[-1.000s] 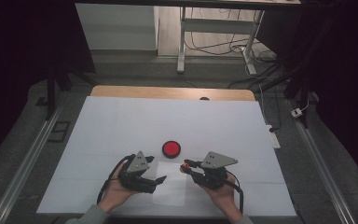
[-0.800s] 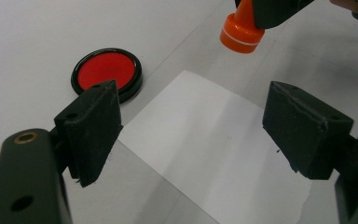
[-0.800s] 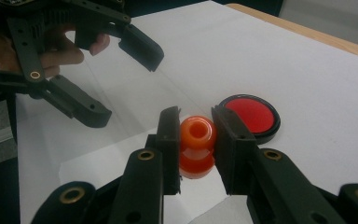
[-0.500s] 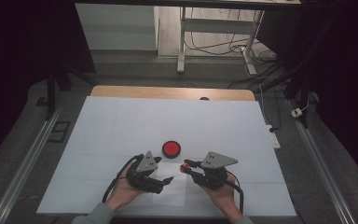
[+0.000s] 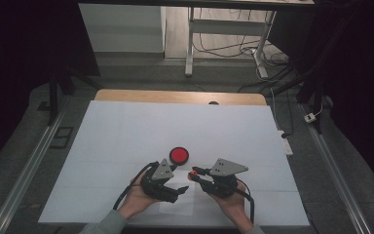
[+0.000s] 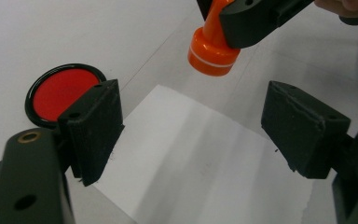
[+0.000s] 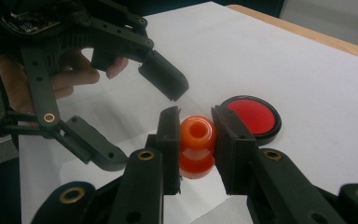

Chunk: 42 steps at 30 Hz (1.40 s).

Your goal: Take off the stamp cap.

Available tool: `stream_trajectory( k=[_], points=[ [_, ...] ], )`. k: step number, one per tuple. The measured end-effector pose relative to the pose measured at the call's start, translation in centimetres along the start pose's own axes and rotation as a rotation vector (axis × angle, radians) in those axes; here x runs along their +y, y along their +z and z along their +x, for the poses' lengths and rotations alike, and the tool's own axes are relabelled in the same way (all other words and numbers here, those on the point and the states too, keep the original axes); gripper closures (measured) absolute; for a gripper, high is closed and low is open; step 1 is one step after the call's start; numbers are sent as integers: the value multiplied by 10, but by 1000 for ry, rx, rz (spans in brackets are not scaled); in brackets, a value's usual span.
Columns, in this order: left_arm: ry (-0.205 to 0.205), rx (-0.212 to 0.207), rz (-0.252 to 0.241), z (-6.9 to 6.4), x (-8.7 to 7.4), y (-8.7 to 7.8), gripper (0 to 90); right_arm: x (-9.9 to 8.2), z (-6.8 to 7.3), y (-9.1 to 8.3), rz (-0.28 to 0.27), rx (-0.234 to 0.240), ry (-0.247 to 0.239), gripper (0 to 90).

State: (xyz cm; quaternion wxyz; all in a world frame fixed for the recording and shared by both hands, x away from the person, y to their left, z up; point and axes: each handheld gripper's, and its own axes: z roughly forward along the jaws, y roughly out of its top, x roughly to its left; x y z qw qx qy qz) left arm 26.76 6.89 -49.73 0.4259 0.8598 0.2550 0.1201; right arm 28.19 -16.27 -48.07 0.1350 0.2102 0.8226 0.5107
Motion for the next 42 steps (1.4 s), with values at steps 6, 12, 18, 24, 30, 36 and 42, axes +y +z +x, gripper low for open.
stream_trajectory(
  k=[6,12,18,24,30,36,42],
  points=[
    [12,-4,-8,-2,4,6,222,1,0,-1,-18,19,26,717],
    [16,-8,-8,-4,8,12,239,0,-1,-1,-16,18,27,717],
    [24,-5,-9,-6,12,18,264,1,-1,-1,-18,18,27,717],
    [32,3,-12,-6,13,22,326,0,-1,-1,-24,18,29,717],
    [42,7,-22,-7,15,23,419,0,-1,-2,-20,15,27,717],
    [46,-5,-19,-7,15,25,465,0,-1,-2,-20,16,27,717],
    [52,-6,-15,-7,15,26,520,0,-2,-2,-19,13,28,717]
  ],
)
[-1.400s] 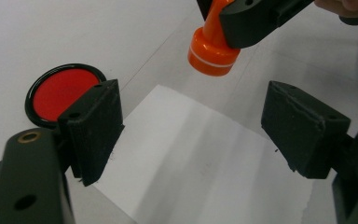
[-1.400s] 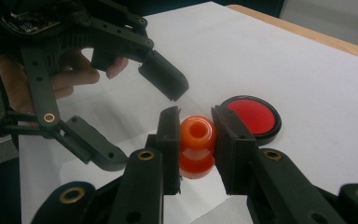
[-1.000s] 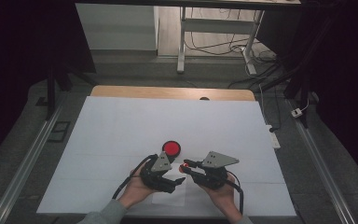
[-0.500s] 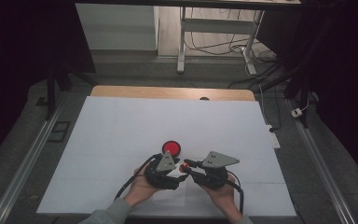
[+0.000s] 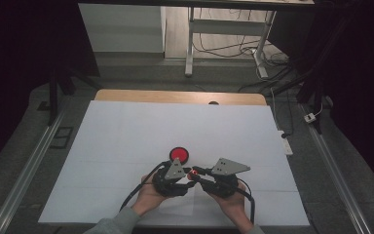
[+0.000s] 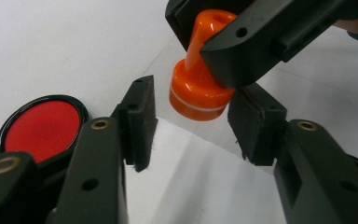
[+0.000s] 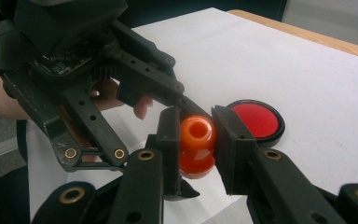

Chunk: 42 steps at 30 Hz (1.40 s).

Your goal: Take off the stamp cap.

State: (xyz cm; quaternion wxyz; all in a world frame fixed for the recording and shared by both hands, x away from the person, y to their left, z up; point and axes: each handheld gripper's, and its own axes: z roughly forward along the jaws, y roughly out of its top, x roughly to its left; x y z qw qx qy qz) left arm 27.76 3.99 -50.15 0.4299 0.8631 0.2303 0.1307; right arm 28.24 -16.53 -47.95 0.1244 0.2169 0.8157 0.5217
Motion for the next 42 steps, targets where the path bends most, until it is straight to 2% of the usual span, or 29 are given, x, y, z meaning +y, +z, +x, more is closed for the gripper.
stream_trajectory(
  k=[15,42],
  points=[
    [20,8,-1,-2,0,1,625,-1,-1,0,-10,6,14,717],
    [40,20,4,-4,-2,1,638,-2,-1,1,1,-5,5,718]
  ],
)
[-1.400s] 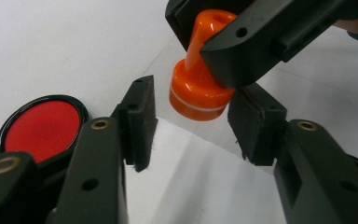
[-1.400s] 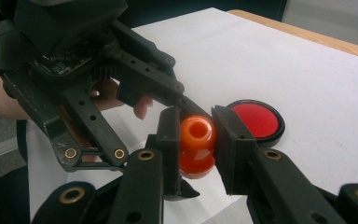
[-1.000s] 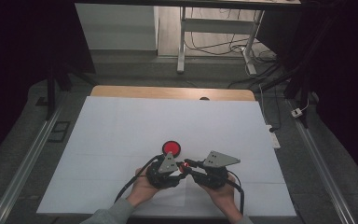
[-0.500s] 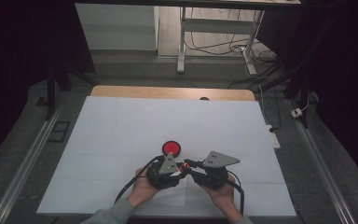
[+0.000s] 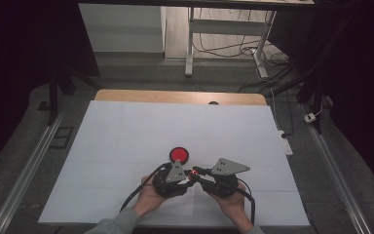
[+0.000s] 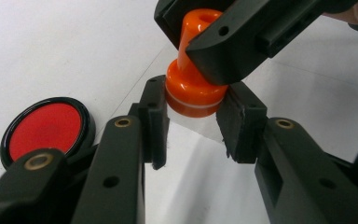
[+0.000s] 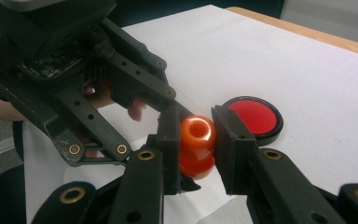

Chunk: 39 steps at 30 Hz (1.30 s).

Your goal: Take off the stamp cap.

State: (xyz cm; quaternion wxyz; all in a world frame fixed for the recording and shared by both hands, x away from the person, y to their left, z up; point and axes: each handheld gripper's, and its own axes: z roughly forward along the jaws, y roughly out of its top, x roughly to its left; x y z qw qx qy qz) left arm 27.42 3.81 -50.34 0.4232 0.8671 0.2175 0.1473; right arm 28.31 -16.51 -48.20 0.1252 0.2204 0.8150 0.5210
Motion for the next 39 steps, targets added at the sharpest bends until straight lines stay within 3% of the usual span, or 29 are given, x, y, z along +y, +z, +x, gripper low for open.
stream_trajectory(
  k=[15,28,39],
  points=[
    [17,0,7,-1,0,-2,650,0,2,-1,0,-8,-11,722],
    [49,23,14,-2,0,-2,653,0,0,-1,-2,5,28,724],
    [38,12,10,-2,0,-2,653,0,0,-1,-16,7,43,725]
  ],
)
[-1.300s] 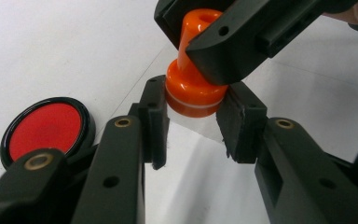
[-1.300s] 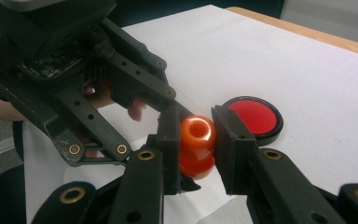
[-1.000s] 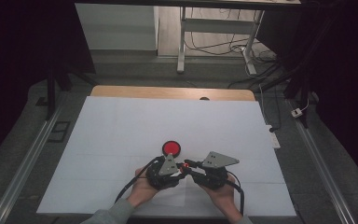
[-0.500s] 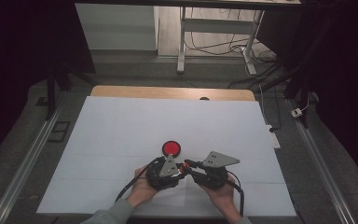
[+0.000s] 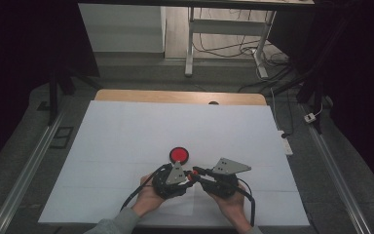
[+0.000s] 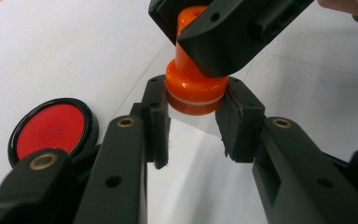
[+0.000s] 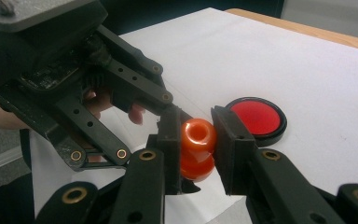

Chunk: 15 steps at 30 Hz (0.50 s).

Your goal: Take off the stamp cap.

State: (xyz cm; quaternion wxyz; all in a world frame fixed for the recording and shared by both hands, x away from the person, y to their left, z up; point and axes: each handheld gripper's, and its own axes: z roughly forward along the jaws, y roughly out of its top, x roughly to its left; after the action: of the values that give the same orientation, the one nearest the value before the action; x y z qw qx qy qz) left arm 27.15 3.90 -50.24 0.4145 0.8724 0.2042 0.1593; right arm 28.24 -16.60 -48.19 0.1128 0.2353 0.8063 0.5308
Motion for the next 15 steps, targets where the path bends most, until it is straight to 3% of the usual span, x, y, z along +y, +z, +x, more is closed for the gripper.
stream_trajectory(
  k=[6,7,9,10,11,13,15],
  points=[
    [19,13,7,-1,0,0,654,0,0,0,0,0,1,726],
    [94,56,103,-6,-3,7,655,0,0,-3,-35,-32,4,728],
    [83,46,103,-7,-7,10,655,2,-3,-9,-64,-47,20,727],
    [17,14,52,-5,-10,9,655,4,-8,-16,-97,-55,47,728],
    [-8,12,25,-4,-8,7,655,6,-17,-28,-124,-67,70,728],
    [0,22,-8,-2,-1,-2,656,5,-22,-32,-136,-67,89,728],
    [2,23,-9,-2,0,-4,655,5,-22,-32,-132,-66,86,728]
  ],
)
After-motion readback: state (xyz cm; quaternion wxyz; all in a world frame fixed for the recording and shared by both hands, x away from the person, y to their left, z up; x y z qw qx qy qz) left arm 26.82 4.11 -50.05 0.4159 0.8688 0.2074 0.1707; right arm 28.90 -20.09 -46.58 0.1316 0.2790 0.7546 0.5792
